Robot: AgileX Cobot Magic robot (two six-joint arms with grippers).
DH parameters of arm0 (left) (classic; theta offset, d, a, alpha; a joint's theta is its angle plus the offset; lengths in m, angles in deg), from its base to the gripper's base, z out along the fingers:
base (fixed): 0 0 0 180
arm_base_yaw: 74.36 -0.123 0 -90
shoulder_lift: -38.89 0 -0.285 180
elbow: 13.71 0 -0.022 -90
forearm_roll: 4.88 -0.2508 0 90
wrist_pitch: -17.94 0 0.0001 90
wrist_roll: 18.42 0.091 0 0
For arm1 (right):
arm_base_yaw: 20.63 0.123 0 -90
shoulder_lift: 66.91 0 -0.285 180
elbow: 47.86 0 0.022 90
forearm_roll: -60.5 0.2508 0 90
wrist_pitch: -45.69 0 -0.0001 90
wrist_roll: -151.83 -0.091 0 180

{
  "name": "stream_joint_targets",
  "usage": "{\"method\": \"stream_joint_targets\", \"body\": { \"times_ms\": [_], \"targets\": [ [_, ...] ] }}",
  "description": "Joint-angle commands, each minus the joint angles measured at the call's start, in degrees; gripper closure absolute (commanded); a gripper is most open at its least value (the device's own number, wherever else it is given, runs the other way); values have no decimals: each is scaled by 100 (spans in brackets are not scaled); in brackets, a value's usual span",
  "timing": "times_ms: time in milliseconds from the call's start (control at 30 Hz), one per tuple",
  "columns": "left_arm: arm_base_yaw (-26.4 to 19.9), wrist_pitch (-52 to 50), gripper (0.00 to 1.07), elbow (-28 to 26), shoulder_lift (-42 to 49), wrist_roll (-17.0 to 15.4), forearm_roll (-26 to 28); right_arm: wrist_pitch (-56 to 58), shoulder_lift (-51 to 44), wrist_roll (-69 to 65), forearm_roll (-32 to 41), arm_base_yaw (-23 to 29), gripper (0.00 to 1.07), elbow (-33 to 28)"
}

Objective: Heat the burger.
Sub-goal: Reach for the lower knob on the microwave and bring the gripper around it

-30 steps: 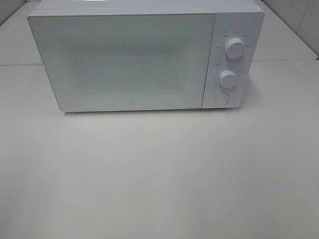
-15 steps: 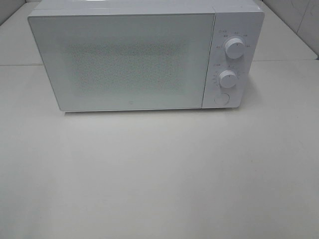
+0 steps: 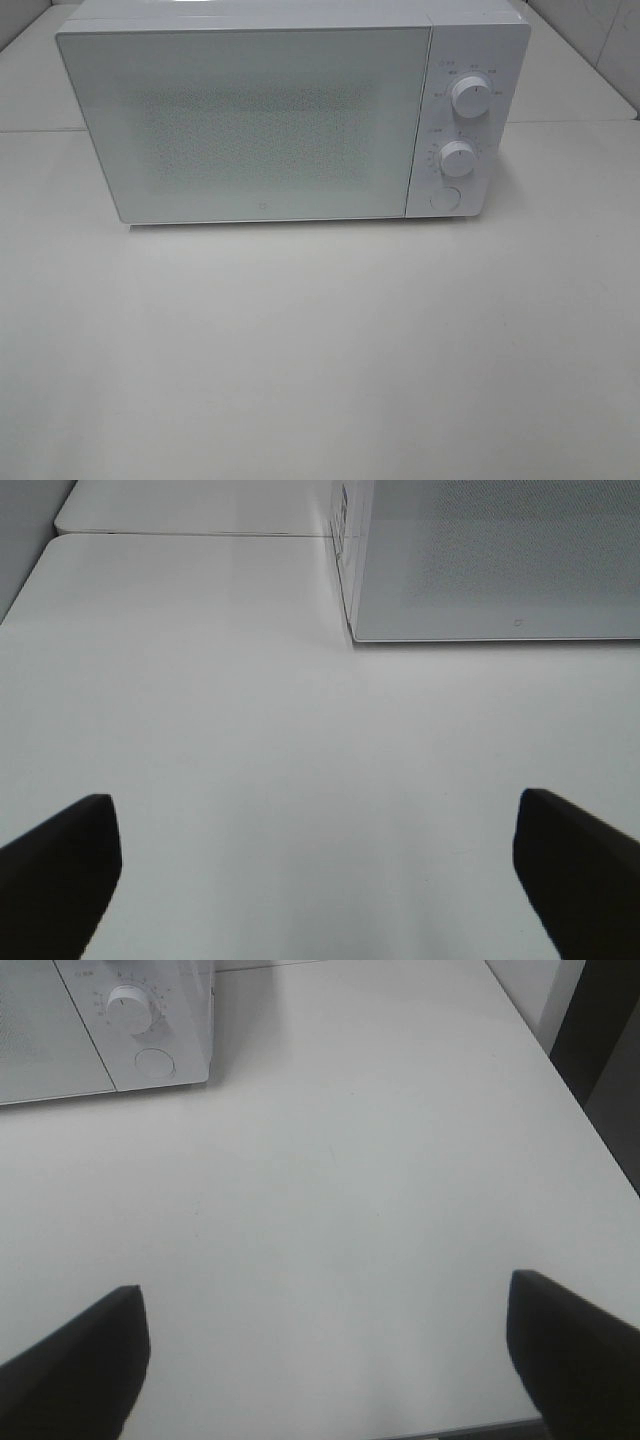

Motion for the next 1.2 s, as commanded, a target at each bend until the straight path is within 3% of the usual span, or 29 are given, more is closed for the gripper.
{"method": "stream_joint_targets", "body": {
  "times_ms": [33, 1200],
  "targets": [
    [-23, -69, 5, 23, 126, -40, 17, -46, -103, 46, -17, -34, 14, -6],
    [-23, -69, 5, 23, 126, -40, 17, -46, -103, 46, -17, -34, 14, -6]
  ]
}}
